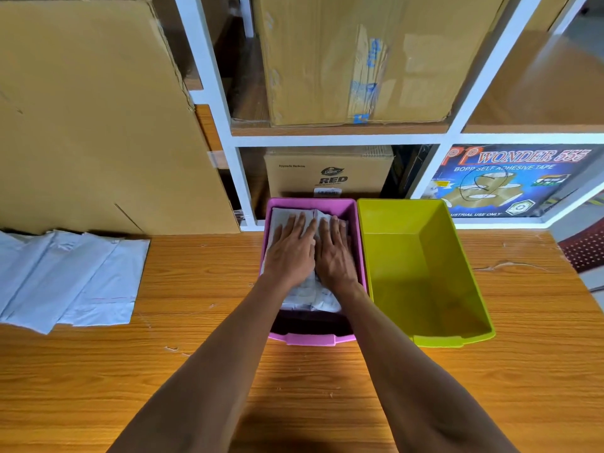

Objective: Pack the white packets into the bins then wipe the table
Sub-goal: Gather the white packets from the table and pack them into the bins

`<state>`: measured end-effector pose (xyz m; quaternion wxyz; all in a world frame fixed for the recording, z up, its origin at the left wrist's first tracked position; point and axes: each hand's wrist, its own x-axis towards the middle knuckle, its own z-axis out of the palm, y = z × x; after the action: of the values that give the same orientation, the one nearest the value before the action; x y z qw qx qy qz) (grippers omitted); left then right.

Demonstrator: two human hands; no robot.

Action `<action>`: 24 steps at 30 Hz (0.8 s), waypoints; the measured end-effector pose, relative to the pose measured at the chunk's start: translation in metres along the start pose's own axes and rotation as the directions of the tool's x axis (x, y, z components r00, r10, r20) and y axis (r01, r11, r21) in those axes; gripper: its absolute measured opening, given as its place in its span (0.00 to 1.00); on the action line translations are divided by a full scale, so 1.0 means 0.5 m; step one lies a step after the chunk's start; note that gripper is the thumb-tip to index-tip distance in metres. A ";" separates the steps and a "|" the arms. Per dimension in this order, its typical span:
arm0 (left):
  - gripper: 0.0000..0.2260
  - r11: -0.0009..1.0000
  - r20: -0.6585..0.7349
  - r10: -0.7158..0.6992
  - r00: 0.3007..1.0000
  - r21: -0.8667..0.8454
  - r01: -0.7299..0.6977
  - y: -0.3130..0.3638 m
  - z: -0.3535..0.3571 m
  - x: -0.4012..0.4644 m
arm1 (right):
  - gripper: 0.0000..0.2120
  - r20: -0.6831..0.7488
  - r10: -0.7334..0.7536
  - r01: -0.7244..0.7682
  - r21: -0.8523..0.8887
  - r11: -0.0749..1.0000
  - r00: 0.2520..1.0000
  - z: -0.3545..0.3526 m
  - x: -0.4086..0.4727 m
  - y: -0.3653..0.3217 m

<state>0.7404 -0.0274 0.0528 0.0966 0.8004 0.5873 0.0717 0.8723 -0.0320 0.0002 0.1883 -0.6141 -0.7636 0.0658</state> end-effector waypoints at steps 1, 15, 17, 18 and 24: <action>0.27 1.000 0.012 0.004 1.000 0.002 -0.004 -0.005 0.006 0.001 | 0.29 0.004 -0.012 0.012 0.003 1.000 1.000 0.010 0.007 0.009; 0.33 0.997 -0.075 0.005 0.997 0.079 0.001 -0.040 0.073 0.005 | 0.34 0.026 0.091 -0.091 0.032 0.995 0.996 0.069 0.028 0.028; 0.33 0.997 -0.072 0.002 0.997 0.077 0.004 -0.040 0.076 0.006 | 0.32 -0.012 0.056 -0.056 -0.009 0.998 0.998 0.075 0.026 0.031; 0.33 0.997 -0.070 -0.001 0.998 0.078 0.007 -0.041 0.077 0.007 | 0.31 -0.042 0.052 -0.053 -0.014 0.999 0.998 0.079 0.027 0.032; 0.33 0.995 -0.044 -0.016 0.999 0.093 0.020 -0.042 0.082 0.012 | 0.29 -0.129 0.006 -0.014 -0.061 0.998 0.992 0.084 0.023 0.026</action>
<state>0.7321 -0.0186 0.0081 0.0471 0.7970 0.5991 0.0606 0.8665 -0.0123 -0.0405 0.2182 -0.6263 -0.7485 0.0034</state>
